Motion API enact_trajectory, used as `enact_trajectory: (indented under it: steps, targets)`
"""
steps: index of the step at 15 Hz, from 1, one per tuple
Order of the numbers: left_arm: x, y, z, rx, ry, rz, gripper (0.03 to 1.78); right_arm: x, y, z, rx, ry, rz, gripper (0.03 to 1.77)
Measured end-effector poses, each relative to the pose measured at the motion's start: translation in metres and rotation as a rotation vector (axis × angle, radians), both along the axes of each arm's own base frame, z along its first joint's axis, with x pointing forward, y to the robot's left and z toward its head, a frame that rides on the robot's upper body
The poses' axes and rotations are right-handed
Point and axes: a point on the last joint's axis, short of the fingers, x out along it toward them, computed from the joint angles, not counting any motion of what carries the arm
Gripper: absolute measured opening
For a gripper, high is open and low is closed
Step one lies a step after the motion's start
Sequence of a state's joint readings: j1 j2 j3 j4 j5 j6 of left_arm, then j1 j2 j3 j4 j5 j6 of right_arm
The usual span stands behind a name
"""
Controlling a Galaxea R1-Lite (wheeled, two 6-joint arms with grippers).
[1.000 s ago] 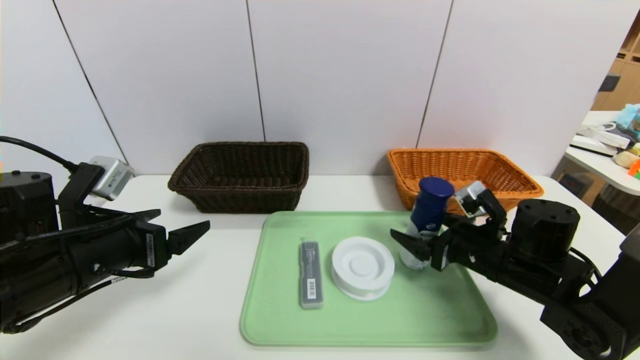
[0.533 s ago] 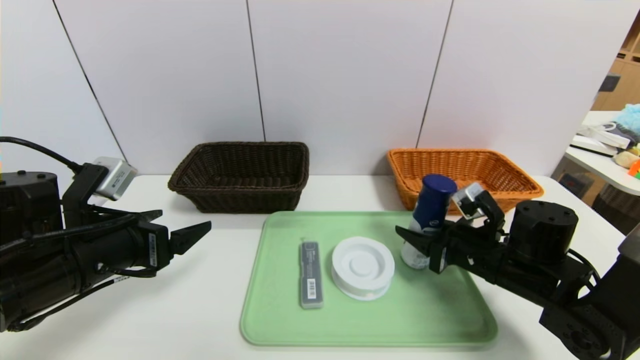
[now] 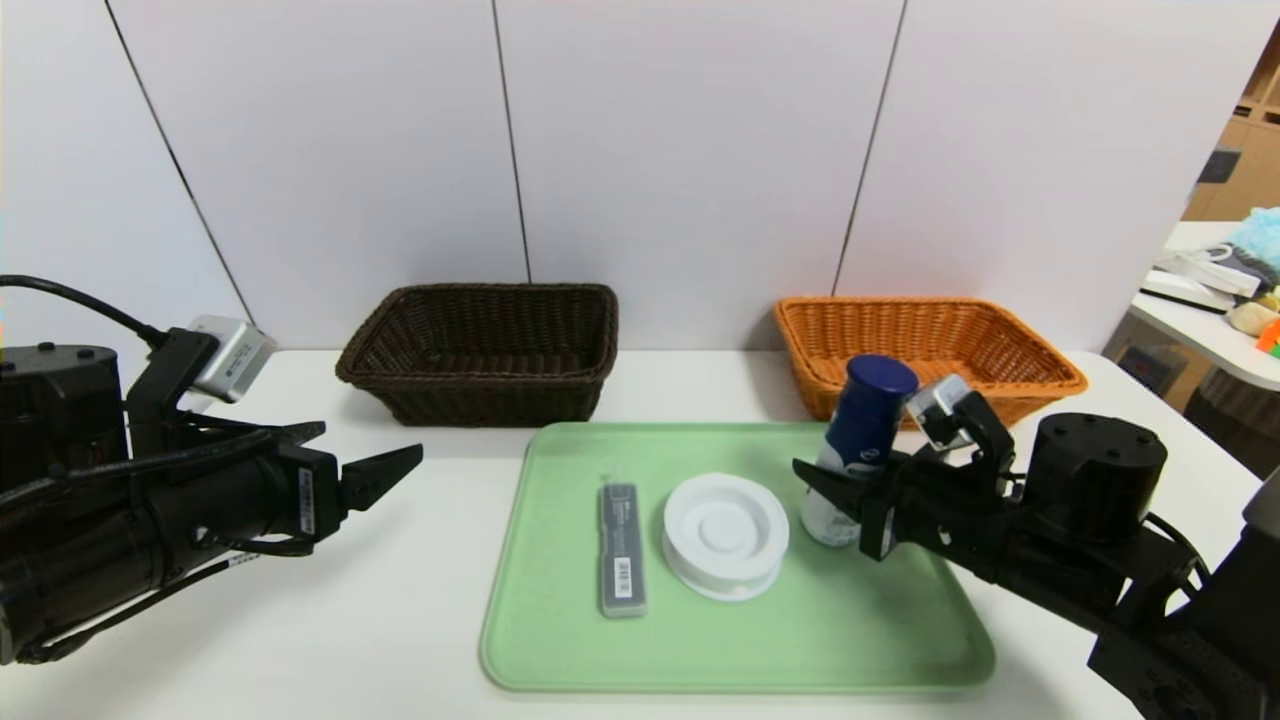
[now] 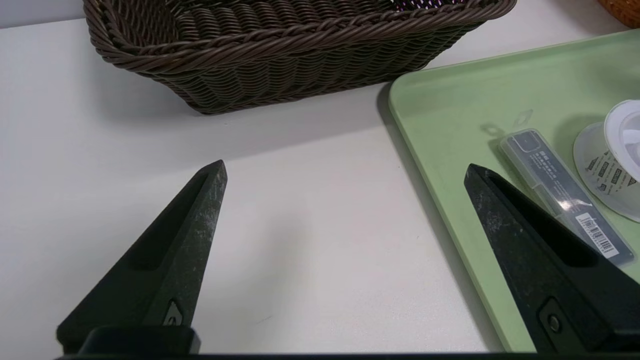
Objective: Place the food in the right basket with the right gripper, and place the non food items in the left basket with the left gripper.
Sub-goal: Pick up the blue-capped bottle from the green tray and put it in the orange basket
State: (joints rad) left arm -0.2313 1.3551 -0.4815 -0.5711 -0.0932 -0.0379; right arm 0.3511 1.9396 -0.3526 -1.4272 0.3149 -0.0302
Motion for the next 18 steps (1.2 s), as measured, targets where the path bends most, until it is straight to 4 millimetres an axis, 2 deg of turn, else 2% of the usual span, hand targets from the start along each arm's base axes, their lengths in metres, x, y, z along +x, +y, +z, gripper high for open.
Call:
enact_trajectory:
  steps: [3, 7, 10, 13, 15, 18]
  targets:
    - [0.0, 0.0, 0.0, 0.002, -0.001, 0.0, 1.69, -0.009, 0.014, 0.009, 0.0, -0.036, -0.034, 0.81]
    - [-0.001, 0.0, -0.001, 0.006, 0.001, -0.002, 1.69, -0.012, 0.026, 0.036, 0.061, -0.118, -0.075, 0.81]
    - [-0.002, 0.0, -0.001, 0.012, 0.002, -0.004, 1.69, -0.01, 0.027, 0.067, 0.1, -0.18, -0.093, 0.81]
    - [-0.002, -0.001, -0.001, 0.015, 0.0, -0.01, 1.69, -0.002, 0.025, 0.112, 0.142, -0.225, -0.133, 0.81]
    - [-0.002, -0.002, -0.001, 0.014, -0.001, -0.013, 1.69, 0.009, 0.017, 0.144, 0.172, -0.234, -0.184, 0.81]
    - [-0.002, -0.005, 0.0, 0.019, -0.006, -0.01, 1.69, 0.027, -0.005, 0.178, 0.167, -0.214, -0.277, 0.81]
